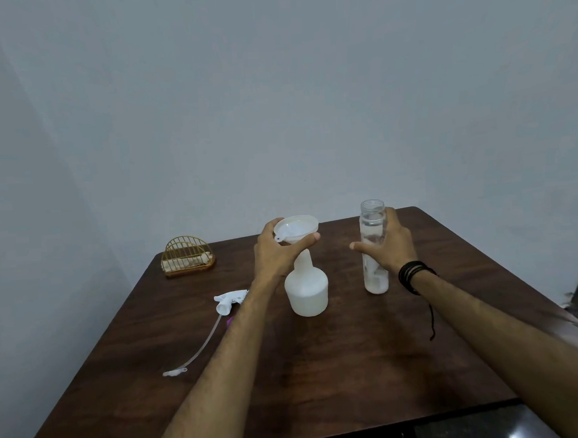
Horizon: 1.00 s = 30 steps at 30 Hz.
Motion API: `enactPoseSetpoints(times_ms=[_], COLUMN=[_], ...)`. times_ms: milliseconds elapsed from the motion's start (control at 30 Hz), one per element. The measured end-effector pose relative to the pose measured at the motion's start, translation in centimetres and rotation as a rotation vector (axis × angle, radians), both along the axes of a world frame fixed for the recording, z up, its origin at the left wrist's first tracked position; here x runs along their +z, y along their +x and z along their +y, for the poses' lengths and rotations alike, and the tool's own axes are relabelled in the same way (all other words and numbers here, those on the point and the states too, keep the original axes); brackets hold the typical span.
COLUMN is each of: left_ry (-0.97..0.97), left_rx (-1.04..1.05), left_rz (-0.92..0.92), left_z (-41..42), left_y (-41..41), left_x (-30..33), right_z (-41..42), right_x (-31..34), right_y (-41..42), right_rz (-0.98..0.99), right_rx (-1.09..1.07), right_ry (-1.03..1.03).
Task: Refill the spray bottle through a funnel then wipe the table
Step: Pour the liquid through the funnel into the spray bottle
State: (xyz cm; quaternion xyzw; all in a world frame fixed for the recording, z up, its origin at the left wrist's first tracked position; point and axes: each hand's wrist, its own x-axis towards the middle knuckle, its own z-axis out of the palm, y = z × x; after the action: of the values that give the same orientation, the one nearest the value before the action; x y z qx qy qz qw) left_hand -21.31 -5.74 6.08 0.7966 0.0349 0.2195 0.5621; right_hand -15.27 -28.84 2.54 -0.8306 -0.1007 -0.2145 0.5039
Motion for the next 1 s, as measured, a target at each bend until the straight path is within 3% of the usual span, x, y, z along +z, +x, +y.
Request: enactPoseSetpoints(times_ms=[300,433,533,633,733,1000], left_ry=[-0.030,-0.056,-0.092,-0.128,-0.152,-0.131], left_rx=[-0.021,-0.037,-0.058,-0.067,-0.079,-0.095], left_rz=[0.009,0.044,0.055,0.049,0.047,0.048], left_z=[0.3,0.6,0.7,0.7,0.7,1.4], left_y=[-0.1,0.4,0.6,0.5,0.2,-0.4], left_x=[1.0,0.4,0.1,0.2,0.4,0.6], right_z=[0.1,1.5,3.9,6.9,9.1,12.5], right_x=[-1.1,-0.4,0.6,1.0,0.5,1.0], right_y=[-1.0,-2.5,-4.0,-5.0,-4.9,-4.1], right_rz=[-0.091,-0.490,-0.644,-0.304,0.022,0.137], right_rx=[-0.116,-0.399,-0.218,0.093,0.220,0.197], right_ry=[-0.045,-0.180,-0.196,-0.159,-0.082,0.202])
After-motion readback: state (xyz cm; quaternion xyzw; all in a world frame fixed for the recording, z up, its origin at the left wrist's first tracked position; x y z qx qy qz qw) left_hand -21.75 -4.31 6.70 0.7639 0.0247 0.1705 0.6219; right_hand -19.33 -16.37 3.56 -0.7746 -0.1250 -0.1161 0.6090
